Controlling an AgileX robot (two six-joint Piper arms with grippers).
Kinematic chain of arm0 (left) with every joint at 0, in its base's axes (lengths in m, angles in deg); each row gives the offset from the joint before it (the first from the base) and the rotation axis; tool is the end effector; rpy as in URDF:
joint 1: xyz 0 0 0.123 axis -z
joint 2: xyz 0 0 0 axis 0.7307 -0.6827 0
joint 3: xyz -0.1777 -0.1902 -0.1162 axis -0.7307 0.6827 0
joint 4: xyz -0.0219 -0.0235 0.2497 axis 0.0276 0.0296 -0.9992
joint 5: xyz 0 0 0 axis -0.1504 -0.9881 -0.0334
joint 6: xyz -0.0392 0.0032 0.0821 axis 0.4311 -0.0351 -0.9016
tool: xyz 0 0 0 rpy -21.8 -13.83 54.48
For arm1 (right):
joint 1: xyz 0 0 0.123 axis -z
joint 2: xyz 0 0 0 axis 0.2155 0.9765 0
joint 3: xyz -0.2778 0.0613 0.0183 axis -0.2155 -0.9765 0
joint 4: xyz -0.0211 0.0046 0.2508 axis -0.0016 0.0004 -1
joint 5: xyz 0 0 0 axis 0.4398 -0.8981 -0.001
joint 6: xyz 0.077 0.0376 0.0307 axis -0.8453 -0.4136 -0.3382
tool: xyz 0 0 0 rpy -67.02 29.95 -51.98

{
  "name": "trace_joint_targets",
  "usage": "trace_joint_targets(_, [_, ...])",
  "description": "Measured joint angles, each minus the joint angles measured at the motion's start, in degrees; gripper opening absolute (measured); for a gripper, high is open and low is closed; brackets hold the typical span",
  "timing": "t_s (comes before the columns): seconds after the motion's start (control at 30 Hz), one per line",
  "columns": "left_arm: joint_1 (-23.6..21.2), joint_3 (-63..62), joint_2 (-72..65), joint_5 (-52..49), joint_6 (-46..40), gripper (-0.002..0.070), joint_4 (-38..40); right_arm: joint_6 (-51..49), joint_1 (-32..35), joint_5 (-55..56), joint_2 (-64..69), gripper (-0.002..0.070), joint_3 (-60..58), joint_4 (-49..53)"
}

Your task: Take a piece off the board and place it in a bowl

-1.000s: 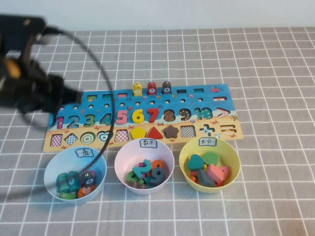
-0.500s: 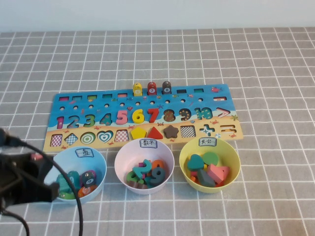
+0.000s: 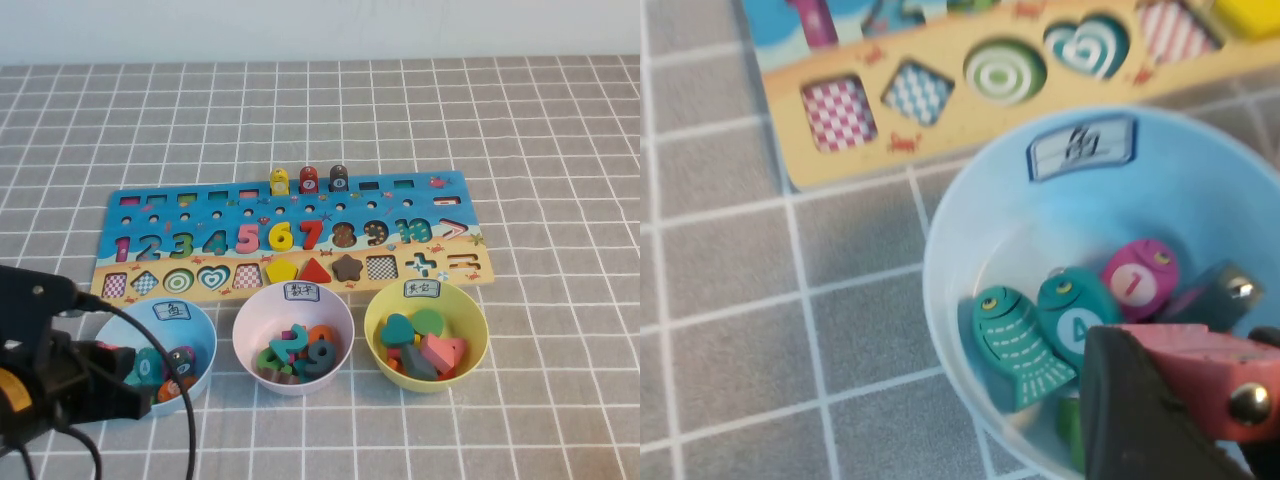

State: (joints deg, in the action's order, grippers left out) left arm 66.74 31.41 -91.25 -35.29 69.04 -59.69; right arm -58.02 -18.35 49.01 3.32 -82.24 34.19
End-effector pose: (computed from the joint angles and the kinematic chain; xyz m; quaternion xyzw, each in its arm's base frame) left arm 0.1748 -0.0616 0.2179 0.1212 0.9031 -0.0794 0.4042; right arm 0.0520 0.0078 0.1724 -0.0211 0.8023 0.0627 0.5933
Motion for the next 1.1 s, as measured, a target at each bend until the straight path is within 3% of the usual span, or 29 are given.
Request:
trace_joint_targets(0.43, [0.00, -2.00, -11.25, 7.50, 0.00, 0.0192, -2.38, 0.00, 0.00, 0.00, 0.00, -0.0018, 0.00, 0.00])
trace_joint_targets(1.1, [0.00, -8.23, -18.92, 0.39, 0.00, 0.0192, -2.58, 0.00, 0.00, 0.00, 0.00, -0.0018, 0.00, 0.00])
